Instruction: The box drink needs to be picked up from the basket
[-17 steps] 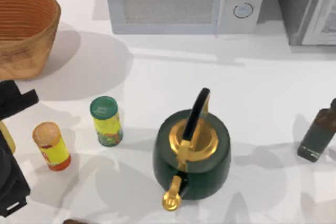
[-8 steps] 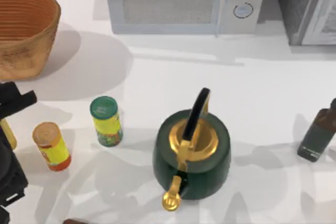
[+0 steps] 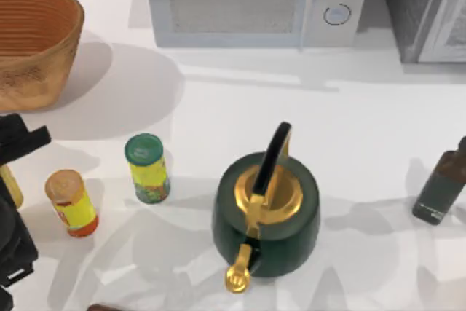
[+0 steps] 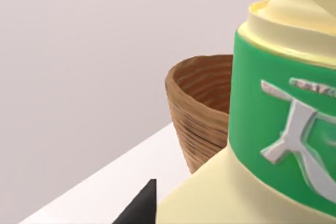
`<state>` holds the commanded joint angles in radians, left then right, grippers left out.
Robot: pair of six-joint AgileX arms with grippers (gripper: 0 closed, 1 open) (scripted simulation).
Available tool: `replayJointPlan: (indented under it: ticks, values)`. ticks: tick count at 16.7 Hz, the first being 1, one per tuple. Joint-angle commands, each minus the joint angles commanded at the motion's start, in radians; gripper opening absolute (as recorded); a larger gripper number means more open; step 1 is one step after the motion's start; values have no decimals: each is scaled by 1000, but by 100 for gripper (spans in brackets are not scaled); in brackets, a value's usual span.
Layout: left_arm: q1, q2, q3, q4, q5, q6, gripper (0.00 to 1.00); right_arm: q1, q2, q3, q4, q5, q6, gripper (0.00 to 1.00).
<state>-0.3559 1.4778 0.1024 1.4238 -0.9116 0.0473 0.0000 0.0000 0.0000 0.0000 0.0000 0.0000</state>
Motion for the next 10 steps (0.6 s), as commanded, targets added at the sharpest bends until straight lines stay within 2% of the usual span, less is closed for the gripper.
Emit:
replayJointPlan:
  ticks: [9, 10]
  values:
    - [0, 0, 0, 0, 0, 0, 98, 0, 0, 0, 0, 0, 0, 100]
    - [0, 0, 0, 0, 0, 0, 100, 0, 0, 0, 0, 0, 0, 100]
